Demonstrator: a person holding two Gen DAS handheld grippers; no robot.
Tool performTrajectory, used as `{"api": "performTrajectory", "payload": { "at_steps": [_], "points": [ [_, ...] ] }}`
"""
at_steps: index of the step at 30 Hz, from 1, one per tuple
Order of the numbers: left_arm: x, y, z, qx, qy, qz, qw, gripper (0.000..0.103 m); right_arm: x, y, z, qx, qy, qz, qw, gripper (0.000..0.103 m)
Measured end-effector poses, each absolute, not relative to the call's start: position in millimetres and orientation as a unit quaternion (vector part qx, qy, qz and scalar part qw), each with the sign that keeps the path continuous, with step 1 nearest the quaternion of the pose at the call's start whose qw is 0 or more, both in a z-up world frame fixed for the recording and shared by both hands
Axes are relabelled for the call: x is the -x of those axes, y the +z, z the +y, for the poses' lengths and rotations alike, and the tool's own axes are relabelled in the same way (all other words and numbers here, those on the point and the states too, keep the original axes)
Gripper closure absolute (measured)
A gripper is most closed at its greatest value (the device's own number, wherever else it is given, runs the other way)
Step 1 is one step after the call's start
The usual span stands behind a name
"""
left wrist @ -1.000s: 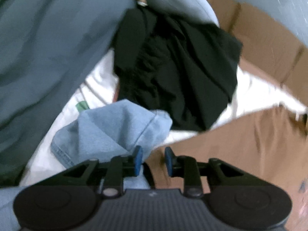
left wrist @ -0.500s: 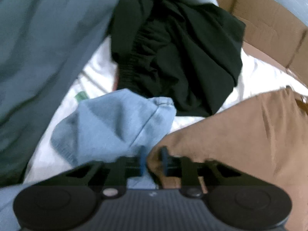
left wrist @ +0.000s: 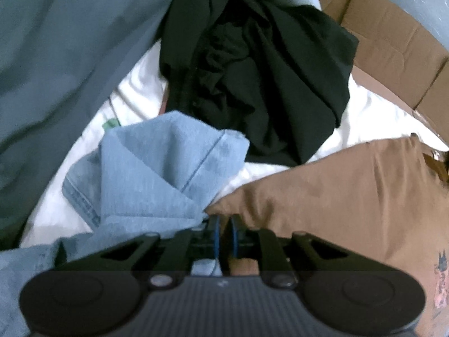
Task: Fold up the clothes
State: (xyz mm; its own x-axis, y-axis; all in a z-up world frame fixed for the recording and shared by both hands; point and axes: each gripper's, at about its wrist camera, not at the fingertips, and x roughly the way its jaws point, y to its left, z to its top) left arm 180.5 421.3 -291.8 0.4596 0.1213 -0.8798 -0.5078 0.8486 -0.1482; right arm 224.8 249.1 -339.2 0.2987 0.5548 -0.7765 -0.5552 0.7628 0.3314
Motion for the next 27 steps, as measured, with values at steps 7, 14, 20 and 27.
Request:
{"api": "performTrajectory", "payload": {
  "at_steps": [7, 14, 20, 27],
  "points": [
    [-190, -292, 421, 0.158, 0.196, 0.488, 0.836, 0.091, -223, -340, 248, 0.002, 0.347, 0.481, 0.805, 0.099],
    [-199, -299, 415, 0.093, 0.195, 0.484, 0.848, 0.088, -223, -339, 248, 0.004, 0.349, 0.482, 0.804, 0.099],
    [-203, -297, 419, 0.081, 0.172, 0.506, 0.841, 0.087, -224, -339, 247, 0.003, 0.353, 0.484, 0.801, 0.099],
    [-205, -293, 428, 0.082, 0.13, 0.53, 0.834, 0.085, -225, -339, 245, 0.003, 0.357, 0.485, 0.799, 0.099]
  ]
}}
